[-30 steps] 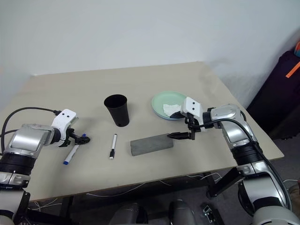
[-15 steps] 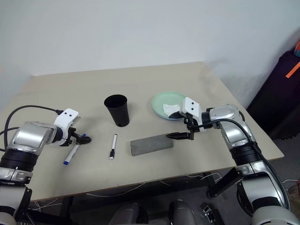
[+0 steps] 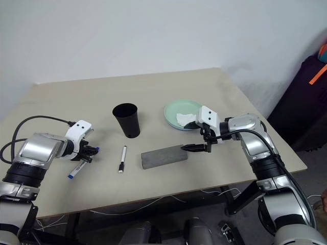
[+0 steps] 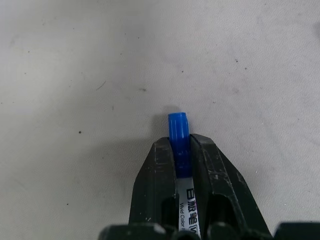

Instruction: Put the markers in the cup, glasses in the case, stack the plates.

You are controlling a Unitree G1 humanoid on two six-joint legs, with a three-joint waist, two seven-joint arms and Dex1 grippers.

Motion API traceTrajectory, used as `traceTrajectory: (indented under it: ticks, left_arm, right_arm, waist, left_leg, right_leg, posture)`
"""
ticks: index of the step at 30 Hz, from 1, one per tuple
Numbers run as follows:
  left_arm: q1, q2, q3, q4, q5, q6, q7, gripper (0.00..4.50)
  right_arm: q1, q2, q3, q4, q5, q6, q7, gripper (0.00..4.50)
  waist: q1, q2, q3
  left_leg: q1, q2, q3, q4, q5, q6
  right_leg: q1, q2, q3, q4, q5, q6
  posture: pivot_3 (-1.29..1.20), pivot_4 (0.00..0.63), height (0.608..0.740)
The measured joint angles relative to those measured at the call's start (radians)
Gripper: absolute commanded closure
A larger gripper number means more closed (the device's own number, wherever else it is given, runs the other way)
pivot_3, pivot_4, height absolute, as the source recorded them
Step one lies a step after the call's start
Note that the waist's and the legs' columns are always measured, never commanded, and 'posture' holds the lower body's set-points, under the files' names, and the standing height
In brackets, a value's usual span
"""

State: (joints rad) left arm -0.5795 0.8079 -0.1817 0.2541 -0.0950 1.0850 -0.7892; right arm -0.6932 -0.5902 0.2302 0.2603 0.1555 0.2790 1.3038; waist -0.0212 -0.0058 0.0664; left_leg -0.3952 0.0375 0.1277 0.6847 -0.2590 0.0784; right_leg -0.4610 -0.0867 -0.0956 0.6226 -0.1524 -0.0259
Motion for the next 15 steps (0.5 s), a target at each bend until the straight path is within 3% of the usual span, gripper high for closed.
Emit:
traceTrajectory:
  ticks: [8, 15]
  left_arm:
    - [-0.007, -0.046, 0.048, 0.048, -0.002, -0.083, 0.046, 4.49]
    - [-0.195, -0.119, 0.228, 0.126, -0.065, -0.296, 0.114, 4.49]
  right_arm:
    - [0.0, 0.0, 0.0, 0.0, 0.0, -0.001, 0.001, 0.0]
    - [-0.002, 0.004, 0.002, 0.0, -0.001, -0.001, 0.002, 0.0]
  waist:
    - [0.006, 0.0, 0.0]
    - [0.009, -0.003, 0.001]
  left_leg:
    - [-0.002, 0.0, -0.001, 0.001, 0.0, 0.0]
    - [-0.004, -0.001, 0.0, 0.003, -0.001, 0.001]
  right_leg:
    - [0.0, -0.001, -0.001, 0.0, 0.0, 0.0]
    - [-0.002, -0.001, 0.0, -0.001, 0.001, 0.001]
  posture:
    - [0.0, 0.0, 0.738]
    - [0.0, 0.0, 0.738]
